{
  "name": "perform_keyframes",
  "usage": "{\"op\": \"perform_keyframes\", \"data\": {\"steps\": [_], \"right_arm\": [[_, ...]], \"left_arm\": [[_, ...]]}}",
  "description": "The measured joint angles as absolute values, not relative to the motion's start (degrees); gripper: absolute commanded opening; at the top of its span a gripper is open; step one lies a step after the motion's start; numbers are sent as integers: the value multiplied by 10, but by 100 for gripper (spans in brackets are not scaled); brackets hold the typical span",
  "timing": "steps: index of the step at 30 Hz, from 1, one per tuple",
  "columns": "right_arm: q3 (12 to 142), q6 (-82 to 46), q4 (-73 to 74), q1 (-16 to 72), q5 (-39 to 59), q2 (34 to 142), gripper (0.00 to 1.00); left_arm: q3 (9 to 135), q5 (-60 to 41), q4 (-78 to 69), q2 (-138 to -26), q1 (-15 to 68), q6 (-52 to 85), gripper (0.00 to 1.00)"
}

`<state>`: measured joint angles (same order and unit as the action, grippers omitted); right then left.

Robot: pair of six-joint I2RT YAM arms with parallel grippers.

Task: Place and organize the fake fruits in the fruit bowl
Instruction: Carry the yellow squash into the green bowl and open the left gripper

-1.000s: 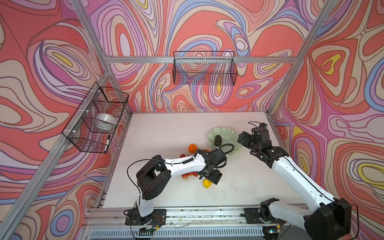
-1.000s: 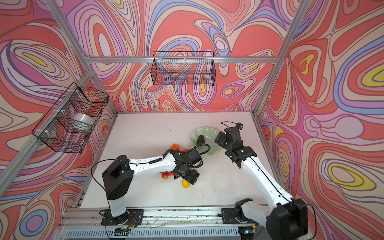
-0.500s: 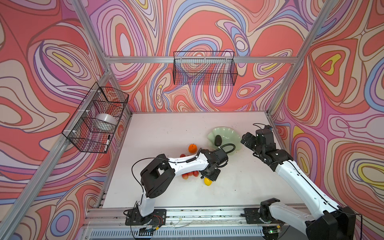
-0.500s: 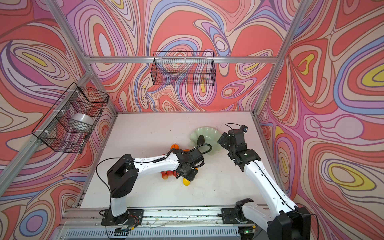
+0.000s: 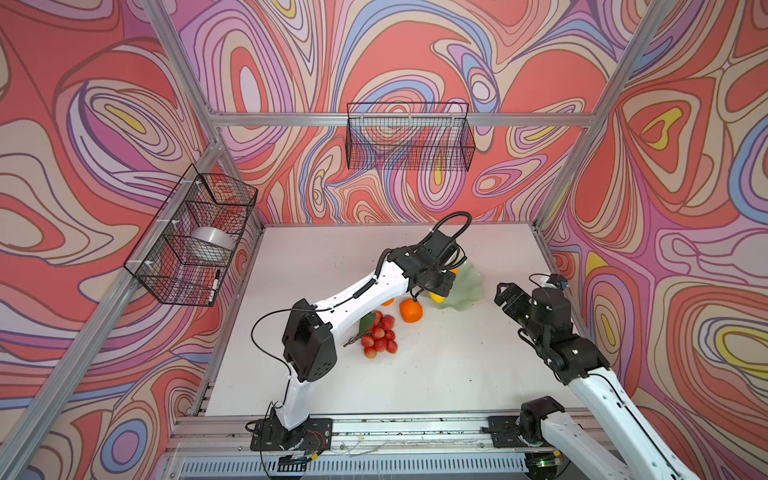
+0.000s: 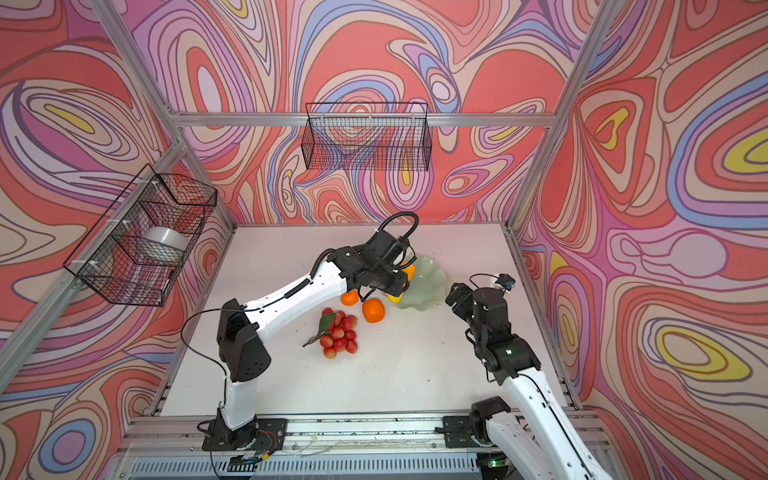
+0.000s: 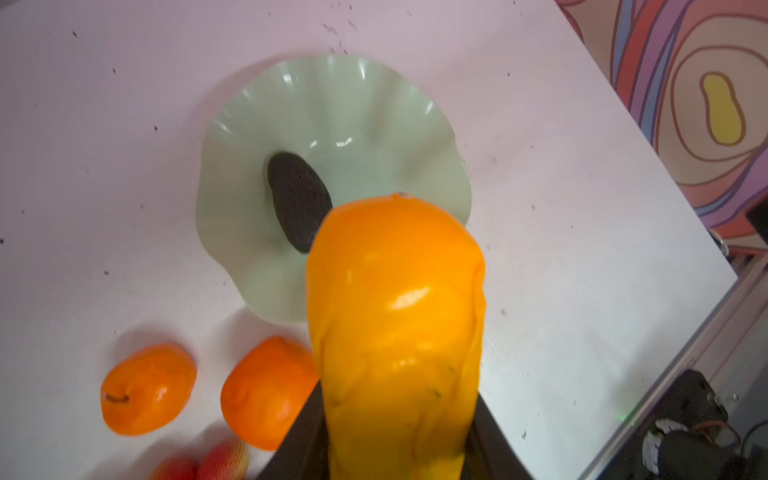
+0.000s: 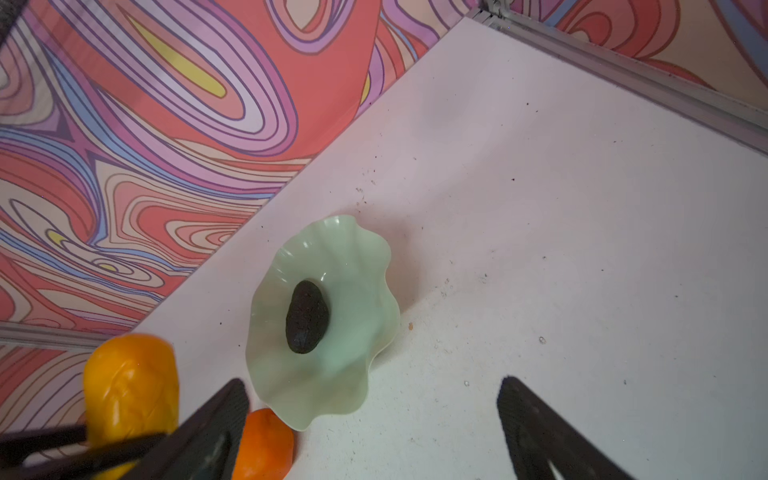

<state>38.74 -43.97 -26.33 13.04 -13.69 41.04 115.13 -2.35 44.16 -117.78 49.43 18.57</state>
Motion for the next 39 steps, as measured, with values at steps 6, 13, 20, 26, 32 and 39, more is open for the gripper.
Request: {"op": "perform_keyframes", "data": {"steps": [6, 13, 20, 26, 32, 39], "right_arm": [[393, -454, -283, 130, -140, 416, 98], [380, -475, -288, 129, -131, 414, 98], [375, -483, -288, 128, -118, 426, 98], [375, -486, -287, 128, -115, 429, 98], [375, -486, -287, 128, -115, 434, 98], [402, -456, -300, 128, -116, 476, 93]], "left_arm": [[1348, -20, 457, -1355, 491, 171, 33], [1398, -14, 462, -1447, 488, 176, 35], [1399, -10, 449, -1479, 487, 185, 38], [1399, -8, 437, -1493, 487, 187, 56], [1399, -9, 431, -1495, 487, 194, 74], [1399, -20, 430, -1478, 487, 202, 74]]}}
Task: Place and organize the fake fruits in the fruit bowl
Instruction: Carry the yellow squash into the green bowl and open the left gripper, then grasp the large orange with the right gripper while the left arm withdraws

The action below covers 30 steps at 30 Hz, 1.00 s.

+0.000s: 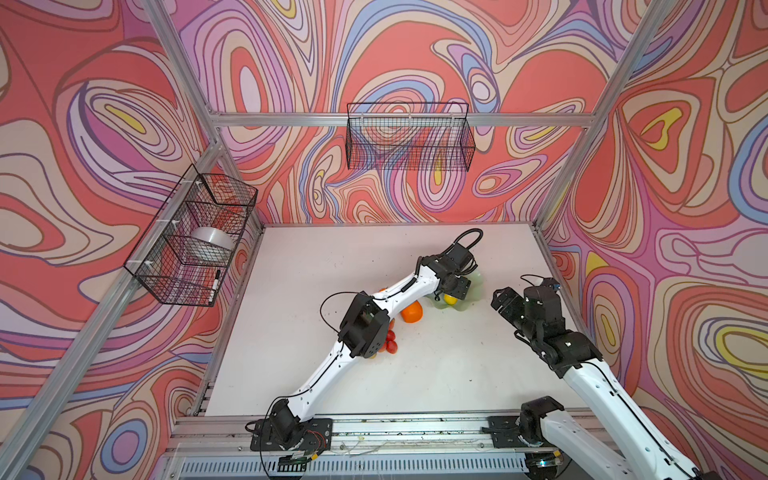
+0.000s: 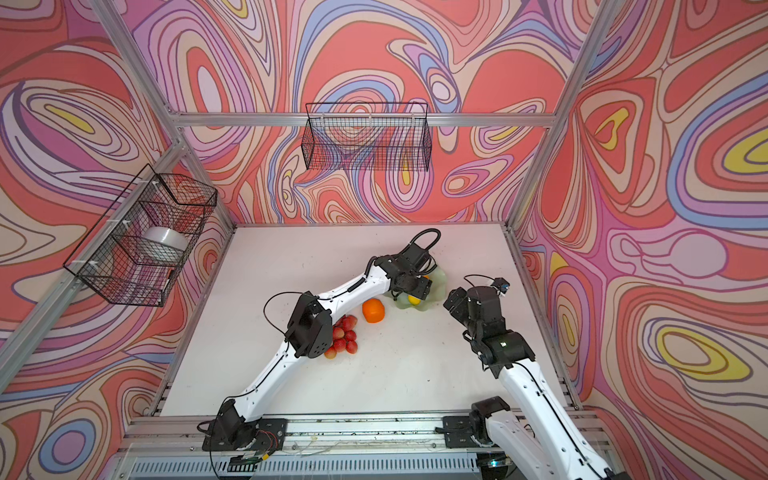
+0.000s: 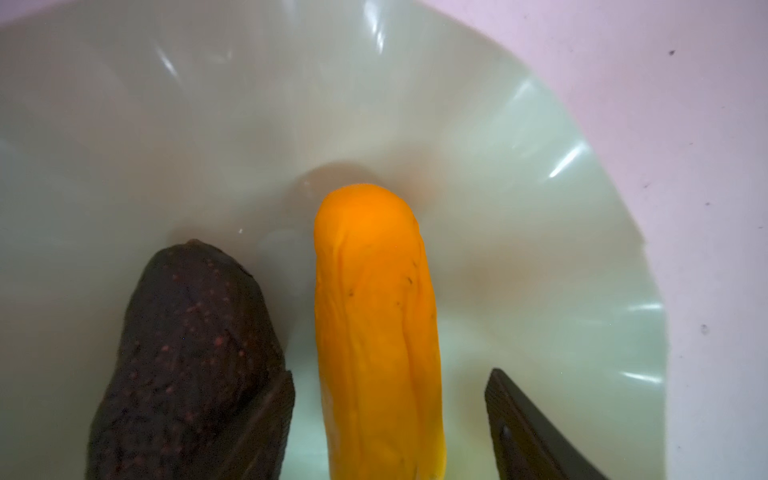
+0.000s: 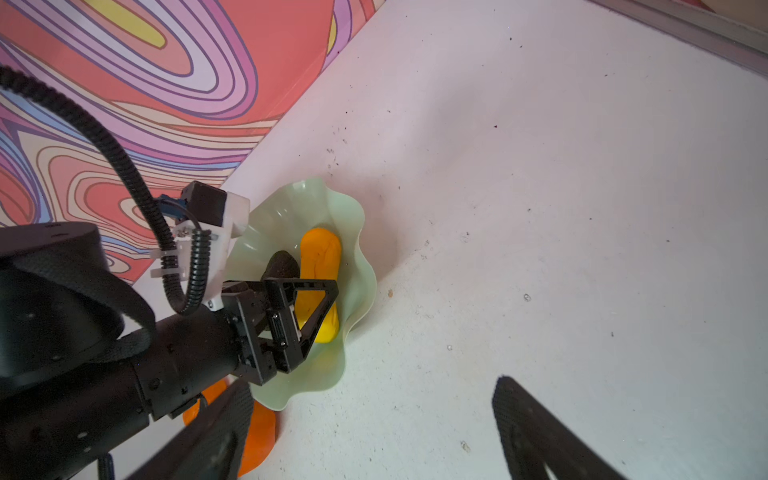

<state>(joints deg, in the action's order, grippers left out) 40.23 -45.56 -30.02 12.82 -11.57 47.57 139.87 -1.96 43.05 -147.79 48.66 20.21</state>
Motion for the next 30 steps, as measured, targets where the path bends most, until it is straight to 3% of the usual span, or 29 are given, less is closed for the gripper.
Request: {"op": "perform_keyframes", "data": {"steps": [6, 12, 15, 18, 21, 23, 30], "right_arm": [[461, -413, -313, 128, -122, 505, 88], [478, -382, -315, 130, -94, 524, 81], [512, -376, -320, 159, -84, 589, 79], [554, -380, -334, 242, -106, 666, 80], [590, -392, -339, 327, -115, 739, 80], [607, -405, -338, 361, -106, 789, 81], [668, -430, -349, 405, -84, 928, 86]], "left_arm": [[1371, -21, 397, -1355, 487, 199, 75], [1315, 46, 339, -1169, 486, 161, 75], [1186, 95, 294, -1053, 478, 144, 77], [1014, 142, 250, -934, 450, 137, 79], [860, 167, 236, -836, 386, 156, 81], [771, 170, 234, -781, 329, 176, 88], [584, 155, 242, -649, 194, 238, 95]]}}
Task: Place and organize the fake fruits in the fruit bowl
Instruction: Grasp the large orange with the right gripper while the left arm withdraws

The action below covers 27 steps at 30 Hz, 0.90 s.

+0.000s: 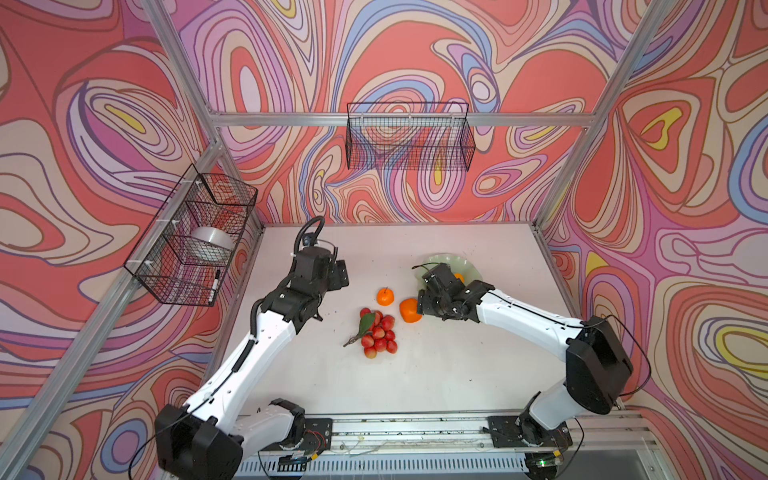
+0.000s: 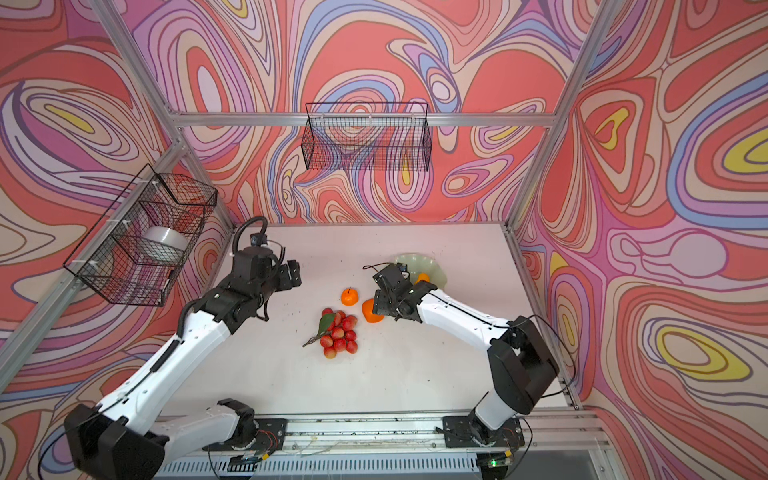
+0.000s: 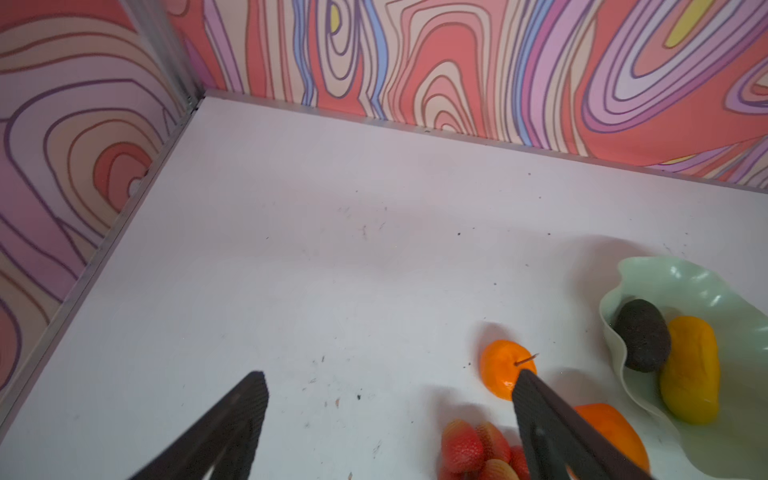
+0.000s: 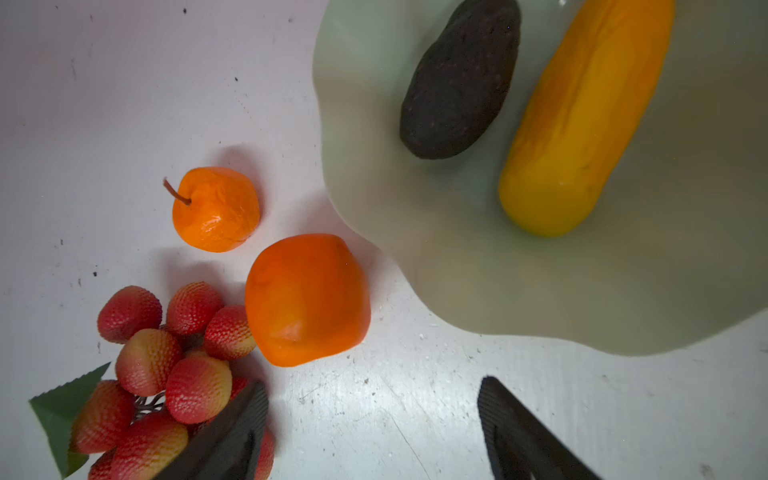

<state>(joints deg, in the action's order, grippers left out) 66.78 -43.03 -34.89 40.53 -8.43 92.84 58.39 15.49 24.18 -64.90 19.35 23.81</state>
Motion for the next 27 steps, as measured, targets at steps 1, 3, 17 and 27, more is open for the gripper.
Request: {"op": "perform_keyframes", "data": {"steps": [1, 3, 17, 27], "right_arm": [[676, -434, -349, 411, -81, 941, 86], [686, -442, -346, 418, -74, 961, 87], [772, -489, -345, 420, -62, 1098, 75], [811, -461, -375, 450, -98, 1095, 45]], "left_arm": [[569, 151, 242, -638, 183, 244, 95], [551, 144, 242, -626, 167, 251, 95], [544, 122, 242, -622, 156, 251, 95], [543, 115, 242, -622, 153, 251, 95]]}}
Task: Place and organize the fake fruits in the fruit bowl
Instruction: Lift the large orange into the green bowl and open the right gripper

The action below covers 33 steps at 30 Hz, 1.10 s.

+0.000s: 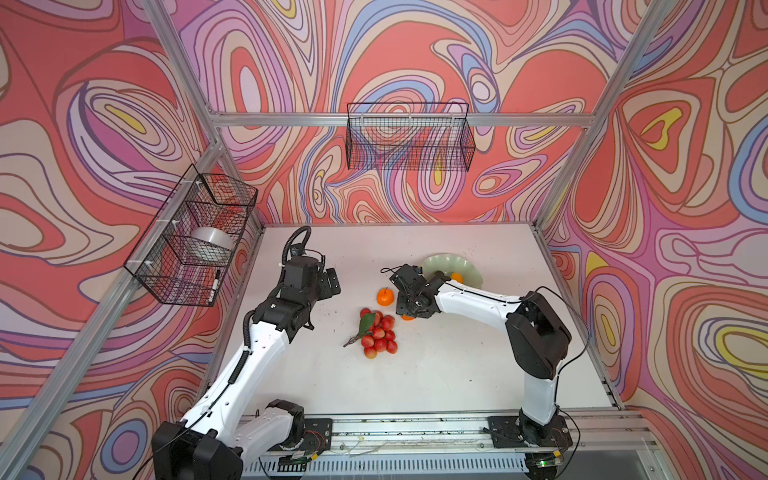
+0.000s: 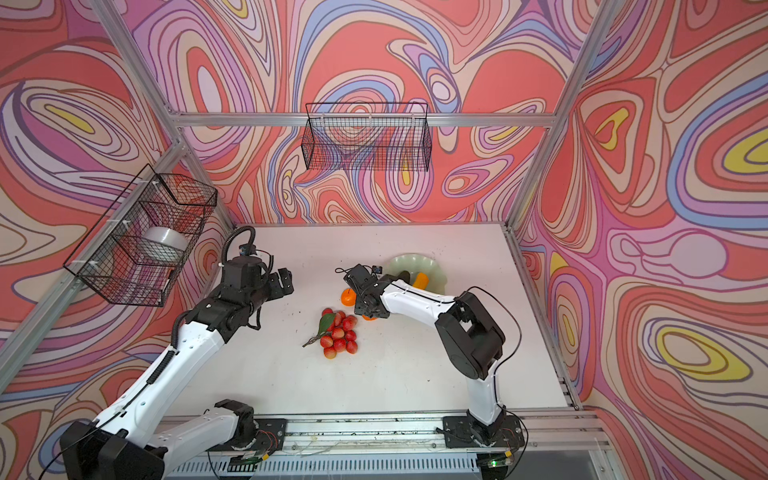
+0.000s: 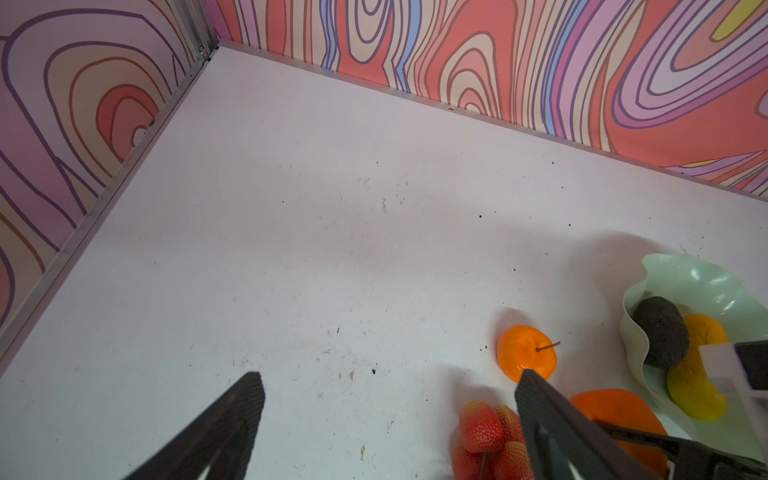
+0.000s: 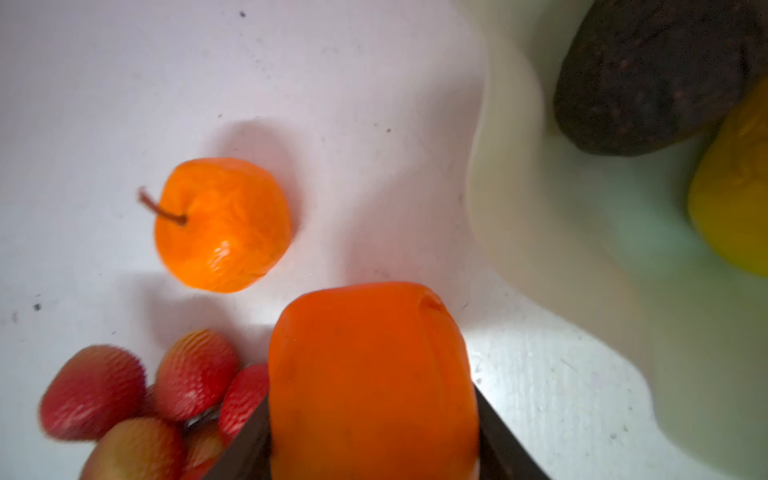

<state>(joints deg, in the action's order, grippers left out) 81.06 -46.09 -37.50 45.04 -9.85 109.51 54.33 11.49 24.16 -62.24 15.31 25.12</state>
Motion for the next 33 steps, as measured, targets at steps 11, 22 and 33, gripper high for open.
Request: {"op": "perform_keyframes", "data": {"steps": [11, 22, 33], "right_arm": [[861, -395, -402, 400, -153, 951, 45], [830, -340, -329, 262, -139, 1041, 46], [846, -335, -276, 214, -135, 1122, 53]], "left_arm": [[543, 83, 241, -629, 153, 256, 94], [543, -32, 215, -676, 153, 260, 88], [545, -140, 187, -759, 161, 277, 86]]}}
